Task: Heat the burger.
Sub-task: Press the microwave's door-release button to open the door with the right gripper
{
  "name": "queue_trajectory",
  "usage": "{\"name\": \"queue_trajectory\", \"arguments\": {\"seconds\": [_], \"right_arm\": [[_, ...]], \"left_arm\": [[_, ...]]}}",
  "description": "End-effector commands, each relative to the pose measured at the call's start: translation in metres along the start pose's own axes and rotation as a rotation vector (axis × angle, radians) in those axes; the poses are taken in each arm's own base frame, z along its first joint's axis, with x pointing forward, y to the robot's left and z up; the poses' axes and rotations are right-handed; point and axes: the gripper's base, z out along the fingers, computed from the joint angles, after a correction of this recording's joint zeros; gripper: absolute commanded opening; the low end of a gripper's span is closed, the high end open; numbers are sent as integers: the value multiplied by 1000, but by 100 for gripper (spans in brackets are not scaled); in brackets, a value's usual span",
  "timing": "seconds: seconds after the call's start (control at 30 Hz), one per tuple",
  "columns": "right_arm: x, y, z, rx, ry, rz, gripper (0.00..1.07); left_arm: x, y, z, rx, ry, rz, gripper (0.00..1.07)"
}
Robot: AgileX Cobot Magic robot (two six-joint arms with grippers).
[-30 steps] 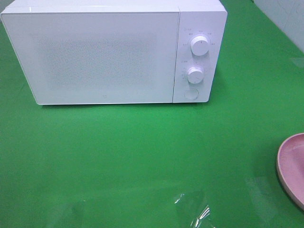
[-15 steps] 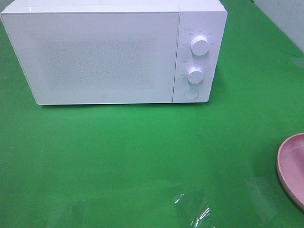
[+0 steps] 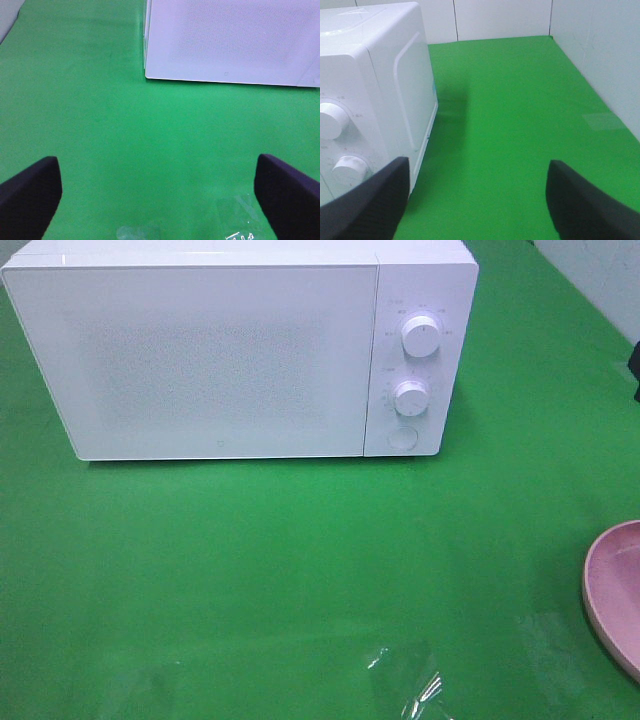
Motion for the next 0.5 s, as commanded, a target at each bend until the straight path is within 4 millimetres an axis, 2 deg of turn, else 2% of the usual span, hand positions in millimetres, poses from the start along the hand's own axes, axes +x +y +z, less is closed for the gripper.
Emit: {"name": "queue_trajectory", "arguments": {"seconds": [0.03,0.2,0.27,0.5], "right_arm": [[1,0,9,9,-47,-64,73],[6,6,18,10,-50,-93,73],[12,20,24,-9,-53,-131,73],[26,40,31,-2,-39,-157,73]], "left_arm": [[1,-1,-3,8,-28,0,96],[1,-1,-3,8,-28,0,96],[1,-1,-3,8,-28,0,96],[1,-1,-3,8,-28,0,96]]}}
